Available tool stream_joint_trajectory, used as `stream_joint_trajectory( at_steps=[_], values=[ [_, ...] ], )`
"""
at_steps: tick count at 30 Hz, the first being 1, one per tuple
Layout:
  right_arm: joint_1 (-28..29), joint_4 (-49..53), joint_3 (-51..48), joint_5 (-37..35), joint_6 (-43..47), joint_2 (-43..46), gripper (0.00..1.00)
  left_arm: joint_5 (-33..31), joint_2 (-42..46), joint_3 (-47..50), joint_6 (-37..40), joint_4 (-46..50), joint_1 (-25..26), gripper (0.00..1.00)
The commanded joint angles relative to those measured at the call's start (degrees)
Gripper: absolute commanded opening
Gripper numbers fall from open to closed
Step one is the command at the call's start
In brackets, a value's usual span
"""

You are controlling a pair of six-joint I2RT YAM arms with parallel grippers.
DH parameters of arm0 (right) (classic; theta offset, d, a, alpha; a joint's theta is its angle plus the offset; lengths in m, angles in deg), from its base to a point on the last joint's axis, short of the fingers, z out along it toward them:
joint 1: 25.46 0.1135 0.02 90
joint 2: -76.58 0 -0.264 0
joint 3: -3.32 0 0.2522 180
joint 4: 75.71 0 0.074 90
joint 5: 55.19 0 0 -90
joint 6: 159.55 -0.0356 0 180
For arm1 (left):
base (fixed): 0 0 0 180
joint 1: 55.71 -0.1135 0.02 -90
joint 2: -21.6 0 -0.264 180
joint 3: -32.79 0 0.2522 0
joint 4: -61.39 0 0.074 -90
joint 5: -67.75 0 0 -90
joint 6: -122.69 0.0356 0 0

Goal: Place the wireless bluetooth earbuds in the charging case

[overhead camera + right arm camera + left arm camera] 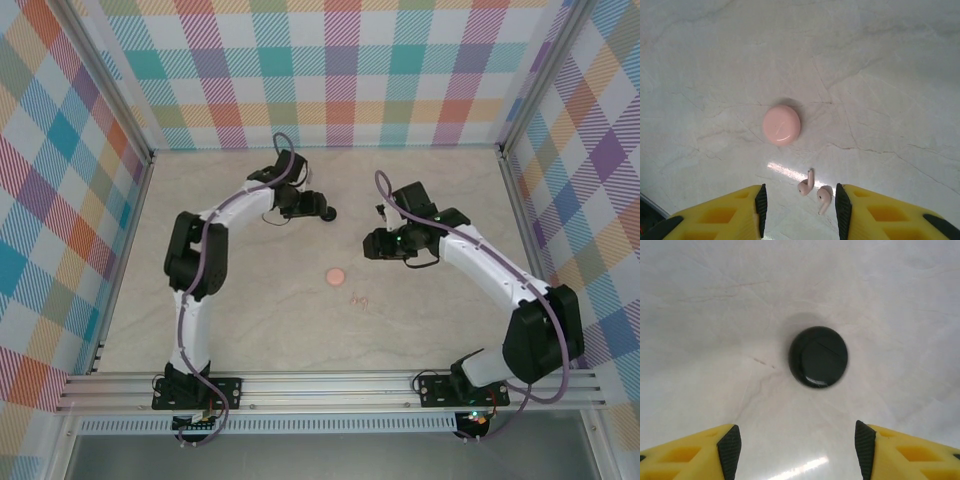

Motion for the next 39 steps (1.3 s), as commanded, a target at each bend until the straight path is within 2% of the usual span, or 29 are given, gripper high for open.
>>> stream_joint_trajectory(
  at_steps=[1,5,10,17,25,31,39],
  values=[
    [0.3,-1.1,0.9,4.6,-0.2,-3.0,0.44,-1.9,9.7,6.1,1.8,1.1,-0.7,0.62],
    [0.5,-2.5,0.7,7.7,-0.6,-7.0,0.39,6.8,15.7,15.6,-0.4,-1.8,-0.5,0.58],
    [1.7,-3.6,0.5,8.8,-1.1,-12.4,0.34,10.9,16.2,22.2,-3.6,-4.7,1.5,0.48],
    [4.0,-4.1,1.5,8.4,-2.3,-18.6,0.27,12.4,10.0,22.2,-5.4,-7.3,5.3,0.42],
    [5.5,-5.1,2.3,7.8,-4.7,-22.3,0.21,12.5,2.6,17.0,-5.9,-4.9,7.9,0.28],
    [5.9,-4.9,4.6,6.5,-6.4,-25.2,0.17,12.7,2.1,17.4,-5.9,-4.2,8.7,0.21],
    [6.0,-3.5,8.8,4.2,-7.5,-28.3,0.16,12.7,4.4,19.8,-4.7,-1.8,8.8,0.18]
  ],
)
